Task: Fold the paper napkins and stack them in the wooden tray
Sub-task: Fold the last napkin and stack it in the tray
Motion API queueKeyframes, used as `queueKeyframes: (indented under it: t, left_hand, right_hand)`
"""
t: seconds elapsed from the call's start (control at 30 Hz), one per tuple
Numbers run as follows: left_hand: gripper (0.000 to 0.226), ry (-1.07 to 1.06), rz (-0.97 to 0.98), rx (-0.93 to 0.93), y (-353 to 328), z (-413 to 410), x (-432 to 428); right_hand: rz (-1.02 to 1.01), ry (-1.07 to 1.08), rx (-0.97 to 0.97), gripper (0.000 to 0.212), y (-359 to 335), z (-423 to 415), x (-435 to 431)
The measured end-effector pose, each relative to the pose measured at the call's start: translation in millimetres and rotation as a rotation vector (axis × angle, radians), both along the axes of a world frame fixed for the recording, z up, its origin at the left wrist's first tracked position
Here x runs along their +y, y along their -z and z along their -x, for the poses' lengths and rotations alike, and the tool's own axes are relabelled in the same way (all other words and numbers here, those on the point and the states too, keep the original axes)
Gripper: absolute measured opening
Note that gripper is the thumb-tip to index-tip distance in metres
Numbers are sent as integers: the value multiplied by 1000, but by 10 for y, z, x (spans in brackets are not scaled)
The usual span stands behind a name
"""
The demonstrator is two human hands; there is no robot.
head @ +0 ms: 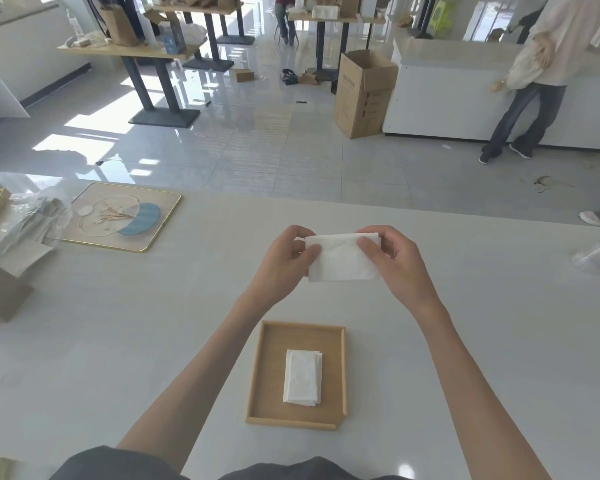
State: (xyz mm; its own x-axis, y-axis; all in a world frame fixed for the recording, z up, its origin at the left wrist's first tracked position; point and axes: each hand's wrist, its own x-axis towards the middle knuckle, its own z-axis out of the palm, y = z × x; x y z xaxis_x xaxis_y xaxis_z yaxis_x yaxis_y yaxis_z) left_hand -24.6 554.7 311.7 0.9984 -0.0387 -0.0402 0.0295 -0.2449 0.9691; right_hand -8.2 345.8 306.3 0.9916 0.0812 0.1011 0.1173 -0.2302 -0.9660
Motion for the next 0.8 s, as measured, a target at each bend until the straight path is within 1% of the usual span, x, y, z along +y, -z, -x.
queueKeyframes:
  t: [0.13, 0.27, 0.37, 0.6, 0.73, 0.8]
  left_hand:
    - [11, -11, 67, 19, 19, 19, 24]
    - [17, 6, 174, 64, -27, 0, 12]
    - [18, -21, 173, 53, -63, -61, -43]
    - [22, -34, 189, 50, -171, -234, -134]
    - [15, -89, 214, -3, -229, -308, -194]
    - [13, -160, 232, -32, -221, -344, -230]
  right_hand:
    - [-77, -6, 113, 17, 30, 16, 16]
    - [-181, 46, 155, 16, 32, 19, 12]
    - [-202, 62, 162, 14, -19, -7, 18]
    - [-115, 150, 25, 9, -108, -118, 9]
    - [-75, 180, -44, 11, -150, -181, -23]
    - [-4, 302, -113, 16, -124, -205, -19]
